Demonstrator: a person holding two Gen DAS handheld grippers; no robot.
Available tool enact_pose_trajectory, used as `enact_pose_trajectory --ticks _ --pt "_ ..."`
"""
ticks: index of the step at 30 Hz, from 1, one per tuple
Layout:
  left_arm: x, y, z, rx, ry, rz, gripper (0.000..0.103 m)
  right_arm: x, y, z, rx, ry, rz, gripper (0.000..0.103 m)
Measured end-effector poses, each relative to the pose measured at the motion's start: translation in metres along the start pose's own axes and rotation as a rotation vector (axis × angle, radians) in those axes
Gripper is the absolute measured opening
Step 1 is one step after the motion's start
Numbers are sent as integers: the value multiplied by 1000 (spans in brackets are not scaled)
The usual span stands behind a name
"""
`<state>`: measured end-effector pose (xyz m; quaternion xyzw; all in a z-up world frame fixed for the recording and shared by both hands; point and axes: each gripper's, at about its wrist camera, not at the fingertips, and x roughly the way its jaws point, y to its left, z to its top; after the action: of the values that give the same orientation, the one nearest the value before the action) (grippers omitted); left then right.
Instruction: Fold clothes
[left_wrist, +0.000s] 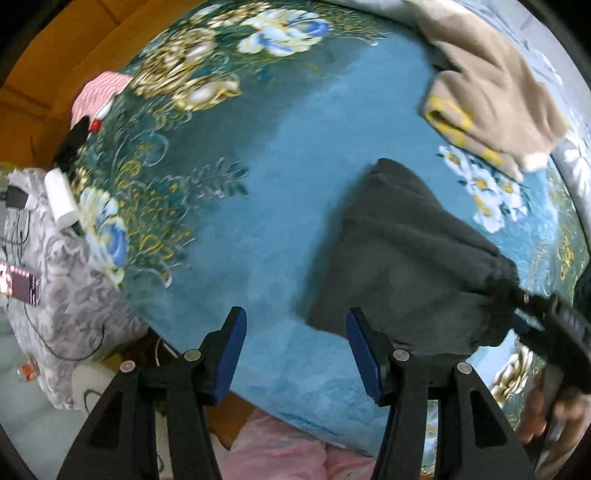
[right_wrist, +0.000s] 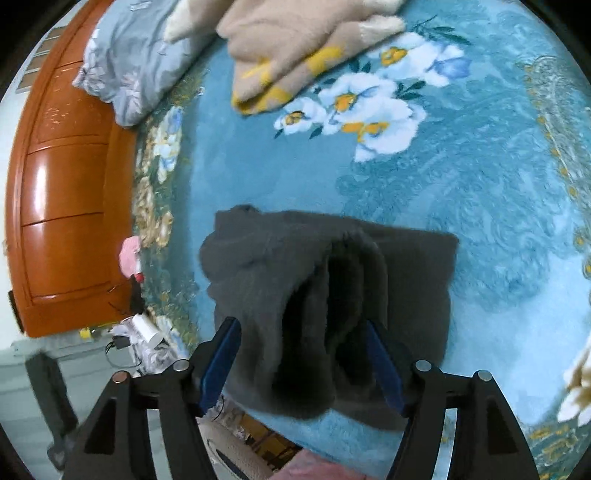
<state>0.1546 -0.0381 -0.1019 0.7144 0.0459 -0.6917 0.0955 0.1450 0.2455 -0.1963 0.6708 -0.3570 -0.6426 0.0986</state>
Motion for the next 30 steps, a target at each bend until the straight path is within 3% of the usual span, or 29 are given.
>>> enact_pose_trajectory --ticks 5,7,9,12,18,24,30 --pt "5 12 -5 -44 27 25 57 18 -1 17 25 25 -25 70" --pt "6 13 -6 -53 36 29 57 20 -5 18 44 31 -22 56" --pt "7 9 -5 -49 40 27 57 15 -7 16 36 22 -2 34" --pt "12 -1 -3 -39 58 15 57 3 -8 10 41 7 87 22" --pt "19 -26 2 -22 92 -10 57 -36 -22 -17 76 -71 189 15" --pt "27 -54 5 63 110 -8 57 -60 -60 -35 134 -110 167 15" --pt "46 -76 3 150 163 19 57 -39 -87 -28 223 -80 129 16"
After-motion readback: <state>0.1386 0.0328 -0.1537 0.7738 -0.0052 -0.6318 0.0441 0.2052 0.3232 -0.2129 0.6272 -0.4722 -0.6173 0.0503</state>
